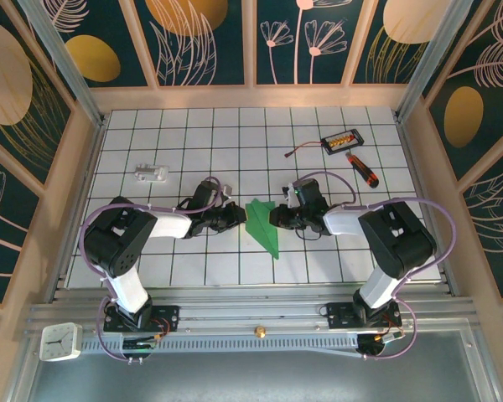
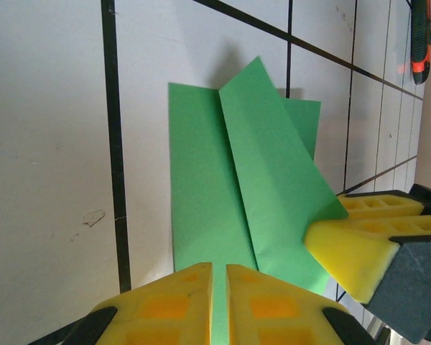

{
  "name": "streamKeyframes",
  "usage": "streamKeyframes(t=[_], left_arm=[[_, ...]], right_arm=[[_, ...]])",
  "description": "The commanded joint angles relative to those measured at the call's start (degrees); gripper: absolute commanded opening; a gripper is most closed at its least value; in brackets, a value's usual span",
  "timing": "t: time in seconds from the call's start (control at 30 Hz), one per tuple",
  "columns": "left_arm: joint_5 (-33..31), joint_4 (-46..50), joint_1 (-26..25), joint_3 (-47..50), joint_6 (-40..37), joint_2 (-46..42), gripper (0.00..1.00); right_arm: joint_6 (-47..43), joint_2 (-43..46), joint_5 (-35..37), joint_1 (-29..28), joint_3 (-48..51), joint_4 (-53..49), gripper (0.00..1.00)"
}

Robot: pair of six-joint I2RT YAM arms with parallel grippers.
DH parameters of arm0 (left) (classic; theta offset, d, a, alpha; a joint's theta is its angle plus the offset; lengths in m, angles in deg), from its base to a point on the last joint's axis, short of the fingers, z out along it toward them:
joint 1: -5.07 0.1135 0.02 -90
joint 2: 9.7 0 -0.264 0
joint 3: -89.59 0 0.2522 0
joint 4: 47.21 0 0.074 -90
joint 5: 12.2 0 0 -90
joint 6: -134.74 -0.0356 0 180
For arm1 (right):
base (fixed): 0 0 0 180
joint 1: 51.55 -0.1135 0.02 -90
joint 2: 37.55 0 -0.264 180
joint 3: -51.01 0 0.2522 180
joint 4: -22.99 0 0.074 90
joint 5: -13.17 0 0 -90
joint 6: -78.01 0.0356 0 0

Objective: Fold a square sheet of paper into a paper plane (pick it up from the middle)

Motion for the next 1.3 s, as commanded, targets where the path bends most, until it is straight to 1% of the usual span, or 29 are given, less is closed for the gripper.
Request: streamKeyframes(t=[0.0,0.03,0.13,0.23,0.3,0.37,0.47,0.57,0.7,0.77,0.87,1.03,1.17,1.2,1.27], left_arm=[[-1.00,2.53,-0.02,-1.76,-1.89,-1.23,0.14],[-1.39,2.99,0.00,-1.93,-2.09,-1.86,0.14],[-2.82,4.17,0.55,-1.96,-2.41,-5.25,0.20],[-3.54,4.02,1.96,-1.38,-2.20,-8.56,0.23],[-4.01,3.97,3.07,-0.85,-2.27,-10.61,0.25],[-4.11,4.28,4.17,-0.56,-2.63,-12.02,0.25],[-4.59,5.45,5.73,-0.49,-3.80,-13.54,0.26],[-4.90,5.71,6.70,-0.31,-4.24,-14.34,0.26],[-5.03,5.68,7.28,0.14,-4.38,-14.48,0.26],[-5.58,5.87,7.56,0.50,-4.52,-14.44,0.27],[-6.40,5.93,8.17,1.15,-4.48,-14.14,0.27],[-8.13,5.19,9.43,2.41,-4.29,-14.32,0.29],[-9.88,4.76,10.14,3.37,-4.36,-14.83,0.30],[-10.31,4.65,10.26,3.58,-4.44,-15.01,0.30],[-11.40,5.04,10.58,3.75,-4.90,-15.55,0.31]], right_arm=[[-0.78,0.53,-1.44,0.02,-0.58,1.65,0.03],[-0.94,1.51,-1.56,0.67,-0.37,1.32,0.00],[-2.88,6.91,-0.47,3.40,0.34,-3.52,0.00],[-6.83,14.51,3.87,6.04,-0.70,-13.52,0.00],[-10.21,19.36,9.79,7.05,-3.22,-22.63,0.00],[-12.98,22.51,17.40,7.16,-6.64,-31.26,0.00],[-15.47,24.89,28.89,7.01,-11.88,-41.60,0.00],[-16.15,24.61,40.99,5.14,-16.50,-48.08,0.00],[-14.25,19.42,54.45,-0.37,-20.64,-52.87,0.00],[-11.76,14.60,60.16,-5.18,-22.63,-55.64,0.00],[-7.79,8.37,64.43,-9.57,-24.69,-58.11,0.00],[-1.76,-1.84,65.94,-16.47,-28.83,-60.35,0.00],[1.80,-11.13,64.20,-22.19,-33.94,-61.00,0.00],[2.23,-12.88,63.76,-23.16,-35.13,-60.86,0.01],[2.54,-15.66,62.23,-25.04,-37.43,-59.50,0.07]])
